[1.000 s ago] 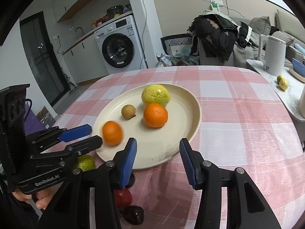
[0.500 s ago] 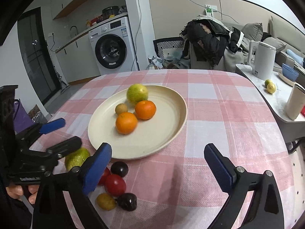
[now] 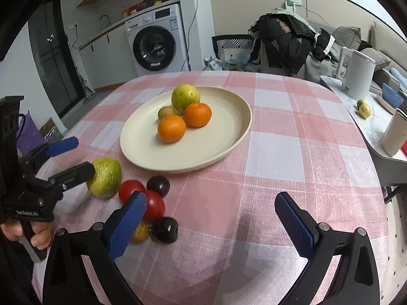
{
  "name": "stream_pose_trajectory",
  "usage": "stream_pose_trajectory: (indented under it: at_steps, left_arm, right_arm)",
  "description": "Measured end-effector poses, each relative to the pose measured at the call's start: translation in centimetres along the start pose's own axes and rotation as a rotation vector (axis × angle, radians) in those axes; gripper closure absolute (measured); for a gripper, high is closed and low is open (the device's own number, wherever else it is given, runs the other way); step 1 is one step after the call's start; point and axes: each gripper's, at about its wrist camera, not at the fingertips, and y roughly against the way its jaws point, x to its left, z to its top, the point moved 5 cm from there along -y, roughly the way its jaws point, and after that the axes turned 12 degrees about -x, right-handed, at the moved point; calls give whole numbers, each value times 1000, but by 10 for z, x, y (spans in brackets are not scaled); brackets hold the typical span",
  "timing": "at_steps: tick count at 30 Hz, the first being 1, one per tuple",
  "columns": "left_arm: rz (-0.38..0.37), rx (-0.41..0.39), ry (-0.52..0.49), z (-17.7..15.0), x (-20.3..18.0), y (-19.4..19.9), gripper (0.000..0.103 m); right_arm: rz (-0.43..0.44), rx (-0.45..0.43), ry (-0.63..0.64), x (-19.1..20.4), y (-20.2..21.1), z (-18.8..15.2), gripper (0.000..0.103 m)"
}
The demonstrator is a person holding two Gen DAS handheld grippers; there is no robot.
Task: Organize fruits
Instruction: 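Withdraw both open tools from the plate toward the remaining fruit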
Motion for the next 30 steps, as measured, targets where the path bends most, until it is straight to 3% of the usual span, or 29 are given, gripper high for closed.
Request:
stream_pose_trajectory:
  at_steps: [8,30]
  left_arm:
    - [-21,39,-53,-6,-14,-4,1]
    - [-23,53,-53,-7,-15,-8,1]
  right_arm:
    - [15,46,117,7,3,-10,0]
    - [6,167,201,8,-5,-34,0]
